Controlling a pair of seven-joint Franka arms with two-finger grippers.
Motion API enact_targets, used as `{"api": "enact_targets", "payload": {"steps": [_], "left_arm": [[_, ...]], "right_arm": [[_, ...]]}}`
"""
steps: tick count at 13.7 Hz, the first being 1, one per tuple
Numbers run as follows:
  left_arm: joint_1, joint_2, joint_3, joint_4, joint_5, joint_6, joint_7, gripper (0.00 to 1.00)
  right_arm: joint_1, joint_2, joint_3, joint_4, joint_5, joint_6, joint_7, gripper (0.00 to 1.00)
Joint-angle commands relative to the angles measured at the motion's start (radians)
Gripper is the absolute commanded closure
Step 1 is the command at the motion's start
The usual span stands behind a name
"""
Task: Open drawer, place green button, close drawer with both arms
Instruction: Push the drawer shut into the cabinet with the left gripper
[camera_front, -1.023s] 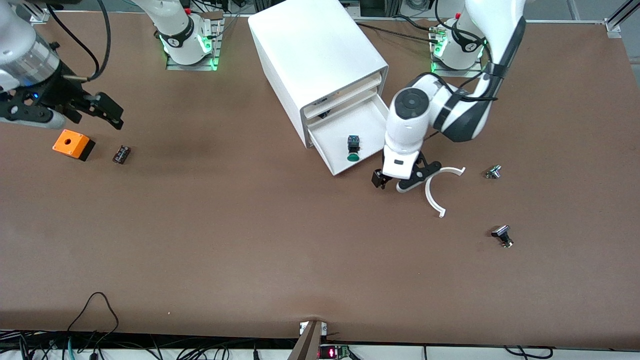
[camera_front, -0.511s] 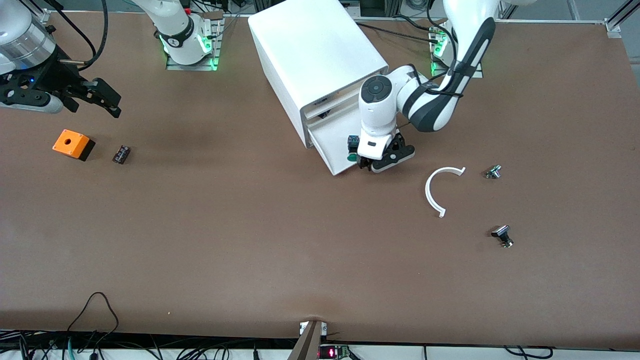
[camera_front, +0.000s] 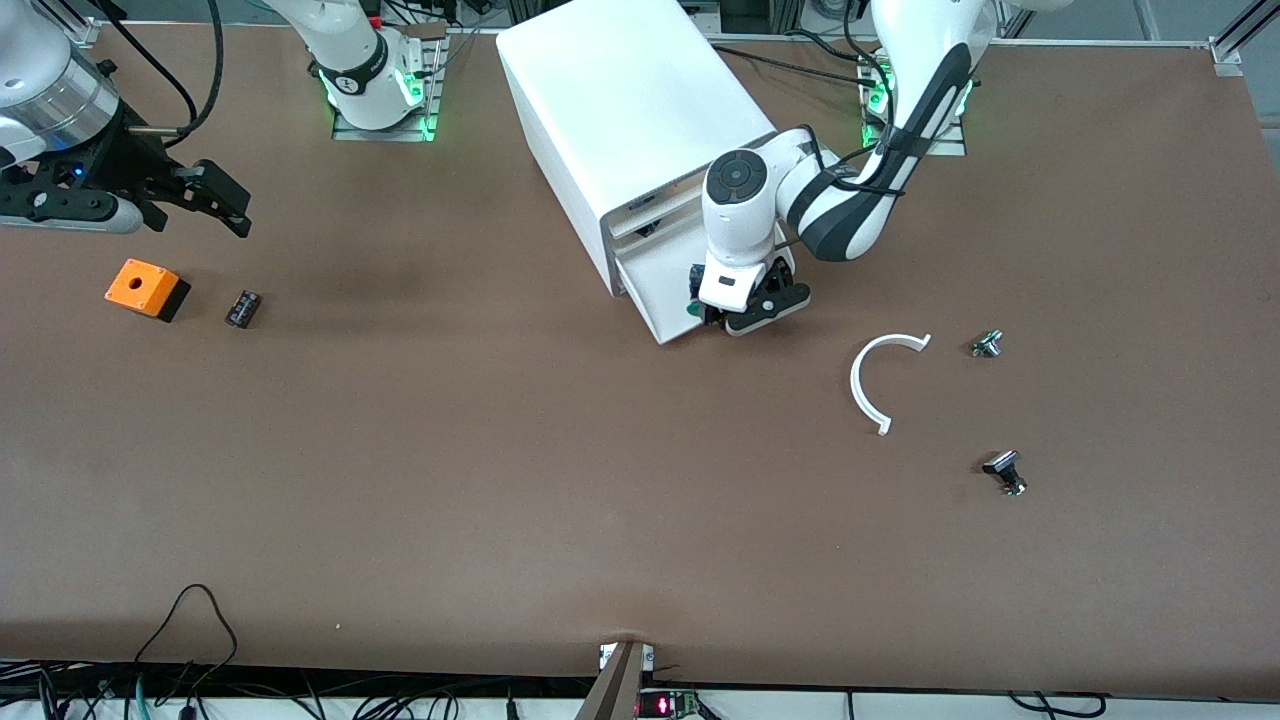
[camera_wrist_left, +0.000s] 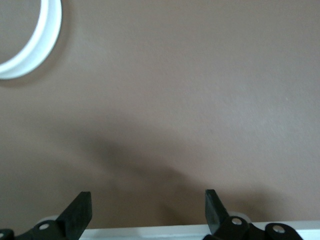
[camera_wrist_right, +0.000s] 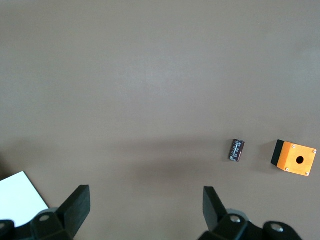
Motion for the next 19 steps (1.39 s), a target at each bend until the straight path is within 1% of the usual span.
{"api": "enact_targets", "payload": {"steps": [1, 4, 7, 9, 11, 12, 14, 19], "left_arm": [[0.013, -0.003, -0.053, 0.004, -0.03, -0.027, -0.006, 0.0], [0.011, -0.003, -0.087, 0.005, -0.128, -0.033, -0.004, 0.0], [0.013, -0.003, -0.103, 0.007, -0.178, -0.033, 0.006, 0.01], [0.011, -0.003, -0.12, 0.007, -0.256, -0.033, 0.026, 0.01], [0.003, -0.003, -0.126, 0.007, -0.304, -0.033, 0.037, 0.01], [0.0, -0.003, -0.126, 0.007, -0.321, -0.033, 0.036, 0.01], [0.008, -0.003, -0.154, 0.008, -0.386, -0.033, 0.039, 0.01], [0.01, 0.005, -0.16, 0.011, -0.398, -0.033, 0.046, 0.01]], "right_arm": [[-0.02, -0.002, 0.014, 0.012, 0.019, -0.023, -0.021, 0.0], [-0.018, -0.002, 0.016, 0.015, 0.019, -0.02, -0.015, 0.0], [-0.018, -0.002, 0.017, 0.013, 0.018, -0.017, -0.021, 0.0], [-0.018, 0.001, 0.014, 0.013, 0.021, -0.017, -0.021, 0.0], [-0.021, -0.001, -0.001, 0.013, 0.019, -0.017, -0.027, 0.0], [-0.021, -0.001, -0.024, 0.013, 0.021, -0.014, -0.027, 0.0], [-0.021, 0.005, -0.039, 0.012, 0.021, -0.011, -0.036, 0.0], [-0.021, -0.004, -0.044, 0.033, 0.016, -0.019, -0.07, 0.0]]}}
